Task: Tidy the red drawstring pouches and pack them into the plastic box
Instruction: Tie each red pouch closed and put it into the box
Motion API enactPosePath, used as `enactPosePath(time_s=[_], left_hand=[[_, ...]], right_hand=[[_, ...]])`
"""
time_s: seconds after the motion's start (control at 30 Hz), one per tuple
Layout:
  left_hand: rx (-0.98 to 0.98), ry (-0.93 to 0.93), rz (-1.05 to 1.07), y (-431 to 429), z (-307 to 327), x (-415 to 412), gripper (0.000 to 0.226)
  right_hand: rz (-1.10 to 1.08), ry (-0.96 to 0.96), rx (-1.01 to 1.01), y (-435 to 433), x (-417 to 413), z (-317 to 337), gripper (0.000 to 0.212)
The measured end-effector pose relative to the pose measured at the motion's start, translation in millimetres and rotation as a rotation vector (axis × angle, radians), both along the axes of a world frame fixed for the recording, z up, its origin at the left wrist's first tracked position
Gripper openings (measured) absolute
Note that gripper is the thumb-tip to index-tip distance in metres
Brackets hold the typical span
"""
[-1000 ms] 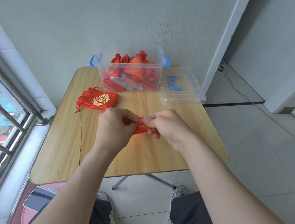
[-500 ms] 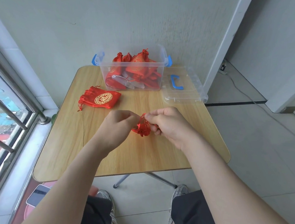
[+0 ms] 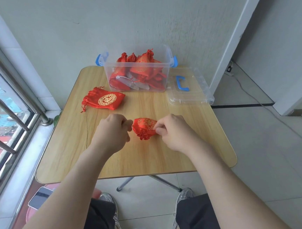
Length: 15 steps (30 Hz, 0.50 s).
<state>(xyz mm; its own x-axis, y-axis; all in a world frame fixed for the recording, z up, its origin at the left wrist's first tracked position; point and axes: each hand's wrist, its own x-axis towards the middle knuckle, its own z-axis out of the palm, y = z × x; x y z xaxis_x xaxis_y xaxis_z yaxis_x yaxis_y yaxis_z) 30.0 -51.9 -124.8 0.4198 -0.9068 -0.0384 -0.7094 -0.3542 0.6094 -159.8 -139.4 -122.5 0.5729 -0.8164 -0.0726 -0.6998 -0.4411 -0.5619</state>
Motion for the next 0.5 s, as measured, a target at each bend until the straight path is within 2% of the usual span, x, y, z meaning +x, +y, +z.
enactPosePath(time_s=[0.17, 0.27, 0.4, 0.5], left_hand=[[0.235, -0.148, -0.009, -3.2, -14.7, 18.4, 0.029], [0.344, -0.162, -0.037, -2.4, -19.7, 24.5, 0.027], [0.375, -0.213, -0.06, 0.6, -21.6, 24.9, 0.029], [0.294, -0.254, -0.099, 2.0, -17.9, 17.8, 0.026]], right_hand=[[-0.013, 0.152, -0.045, -1.6, -4.2, -4.2, 0.015], [0.017, 0.222, -0.034, 1.8, -5.4, -3.3, 0.017], [0.053, 0.244, 0.043, 5.0, -2.5, -2.7, 0.02], [0.085, 0.222, 0.14, 6.4, -0.6, 0.6, 0.032]])
